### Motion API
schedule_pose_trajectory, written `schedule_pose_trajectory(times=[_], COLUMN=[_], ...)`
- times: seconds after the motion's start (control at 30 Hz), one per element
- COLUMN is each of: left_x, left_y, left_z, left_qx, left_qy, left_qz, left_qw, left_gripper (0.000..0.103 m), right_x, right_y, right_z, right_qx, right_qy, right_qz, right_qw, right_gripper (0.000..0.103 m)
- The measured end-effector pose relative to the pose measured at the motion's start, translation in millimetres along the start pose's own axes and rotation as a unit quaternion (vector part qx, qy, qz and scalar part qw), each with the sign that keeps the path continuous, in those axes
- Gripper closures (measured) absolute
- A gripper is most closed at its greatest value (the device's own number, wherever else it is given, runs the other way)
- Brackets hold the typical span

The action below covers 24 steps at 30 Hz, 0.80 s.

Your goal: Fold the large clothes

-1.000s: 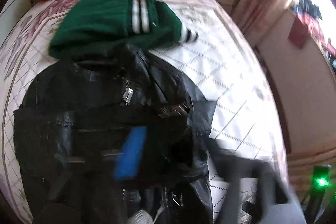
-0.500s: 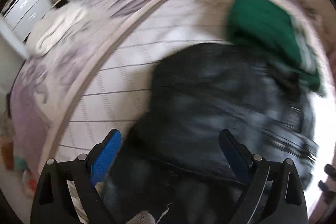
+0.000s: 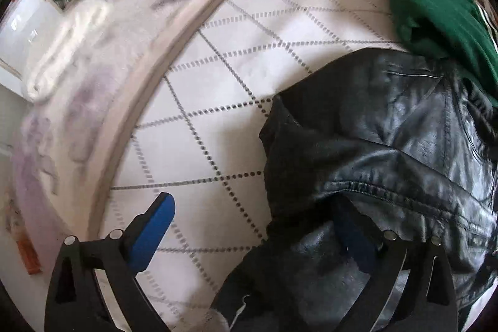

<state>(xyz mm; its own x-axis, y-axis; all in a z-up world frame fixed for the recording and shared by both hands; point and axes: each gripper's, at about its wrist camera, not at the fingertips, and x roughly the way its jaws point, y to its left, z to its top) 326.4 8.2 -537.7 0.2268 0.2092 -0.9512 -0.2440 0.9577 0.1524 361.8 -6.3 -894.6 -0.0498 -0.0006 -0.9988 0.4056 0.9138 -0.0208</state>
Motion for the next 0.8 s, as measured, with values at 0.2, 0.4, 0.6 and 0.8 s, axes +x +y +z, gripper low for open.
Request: schedule_pose_trajectory(times=[0.2,0.4,0.6,0.8], left_x=[-39,-22,-5,-2], left_y=[-39,-56,-44,-44], left_z=[-28,-40,-37,-42], left_qx=[0.069,0.084,0.080,0.078], left_qy=[-0.027,-0.005,0.008,0.012], left_qz=[-0.014,-0.019,-0.031,-0.031], left_qw=[0.9971,0.9963,0.9963,0.9964], left_gripper=[0.000,0.000,0.000,0.000], right_x=[-40,-23,23,50], right_y=[14,44,34,33], right_z=[8,-1,7,30], right_qx=[-0.020,-0.075,-0.072,-0.075], right_qy=[-0.023,-0.024,-0.007,0.005], right_qz=[-0.018,-0.003,-0.021,-0.030], right_qw=[0.999,0.997,0.997,0.997], right_gripper=[0.061,0.062,0.070,0.070])
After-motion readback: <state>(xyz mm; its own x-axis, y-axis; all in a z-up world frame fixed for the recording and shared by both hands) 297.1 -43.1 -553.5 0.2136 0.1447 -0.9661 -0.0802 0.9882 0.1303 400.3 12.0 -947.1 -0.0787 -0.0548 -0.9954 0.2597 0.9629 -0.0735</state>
